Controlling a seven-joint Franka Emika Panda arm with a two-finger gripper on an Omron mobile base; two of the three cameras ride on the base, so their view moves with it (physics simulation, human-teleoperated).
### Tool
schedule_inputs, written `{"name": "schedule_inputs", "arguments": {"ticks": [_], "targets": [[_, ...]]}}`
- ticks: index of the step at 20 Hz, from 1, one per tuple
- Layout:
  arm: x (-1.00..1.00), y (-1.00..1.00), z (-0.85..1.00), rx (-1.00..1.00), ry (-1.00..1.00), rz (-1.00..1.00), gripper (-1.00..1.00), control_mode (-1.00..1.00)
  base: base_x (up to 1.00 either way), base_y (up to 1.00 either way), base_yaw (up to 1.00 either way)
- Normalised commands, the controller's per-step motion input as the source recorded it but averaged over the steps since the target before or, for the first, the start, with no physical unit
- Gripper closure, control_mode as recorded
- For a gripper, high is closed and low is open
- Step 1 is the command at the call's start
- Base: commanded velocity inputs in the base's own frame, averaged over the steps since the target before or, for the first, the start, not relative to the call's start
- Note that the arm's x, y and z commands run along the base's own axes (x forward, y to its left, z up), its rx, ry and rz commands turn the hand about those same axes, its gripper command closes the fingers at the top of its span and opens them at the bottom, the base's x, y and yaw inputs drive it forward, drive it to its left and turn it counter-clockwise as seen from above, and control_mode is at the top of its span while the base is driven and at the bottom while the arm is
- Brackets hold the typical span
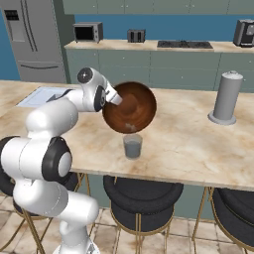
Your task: There are four ice cubes in the ice bowl. Place two ice cubes in each glass of water.
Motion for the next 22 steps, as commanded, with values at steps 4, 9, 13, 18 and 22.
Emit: {"name": "schedule_inputs", "arguments": {"ticks": [4,9,13,18,22], "targets": [[-0.10,0.00,0.05,0.04,-0.08,0.00,1.00,-1.00,0.00,0.00,0.00],[-0.22,-0.05,0.02,0.05,-0.05,0.00,1.00,-1.00,0.00,0.00,0.00],[-0.33,-0.14,0.15,0.03,-0.02,-0.02,1.00,-1.00,0.00,0.00,0.00],[-0.15,-0.21,0.21,0.02,0.00,-0.02,1.00,-1.00,0.00,0.00,0.00],[-0.03,-0.13,0.13,0.00,0.00,-0.01,1.00,-1.00,0.00,0.00,0.00]]}}
